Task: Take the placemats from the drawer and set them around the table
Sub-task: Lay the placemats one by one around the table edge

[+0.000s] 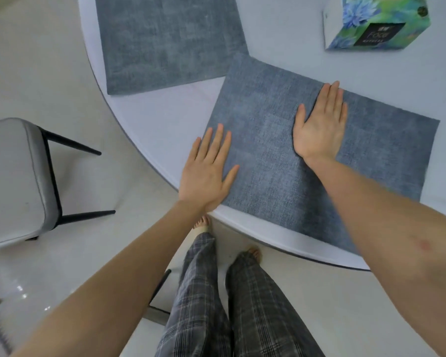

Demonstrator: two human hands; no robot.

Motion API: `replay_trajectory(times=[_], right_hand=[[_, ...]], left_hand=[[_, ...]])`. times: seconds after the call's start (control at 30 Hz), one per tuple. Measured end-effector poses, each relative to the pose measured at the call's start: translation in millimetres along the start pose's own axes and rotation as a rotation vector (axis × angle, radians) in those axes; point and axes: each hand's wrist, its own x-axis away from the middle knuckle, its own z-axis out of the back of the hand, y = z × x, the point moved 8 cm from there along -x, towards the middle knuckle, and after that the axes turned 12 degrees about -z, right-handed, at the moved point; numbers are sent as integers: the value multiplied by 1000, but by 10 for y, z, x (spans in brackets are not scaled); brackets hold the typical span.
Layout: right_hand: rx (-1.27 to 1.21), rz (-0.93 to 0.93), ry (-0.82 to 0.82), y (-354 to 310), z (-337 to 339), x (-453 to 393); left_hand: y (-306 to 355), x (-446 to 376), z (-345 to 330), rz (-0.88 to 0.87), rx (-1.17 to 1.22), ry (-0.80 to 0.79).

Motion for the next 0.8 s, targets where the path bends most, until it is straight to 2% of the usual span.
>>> replay_trajectory(times=[0.17,0.2,0.3,0.37,0.57,0.7,0.8], right_hand=[[7,-46,-46,-127,-50,247],[3,13,-53,-257,-85,478],[-2,374,-73,-603,-192,1301],[13,483,-118,-460,-183,1476],[93,267,-122,842,24,1597],[140,132,-200,1579,211,1623],[121,46,-219,1828,492,1372]], left_hand=[[-11,53,-31,38,11,4],[-13,48,-43,38,15,-2],[-39,52,-56,31,11,-7],[-32,49,-54,27,14,-10],[17,53,16,54,26,-108],[68,-39,206,139,-32,-322],[220,-272,543,188,-35,-461]])
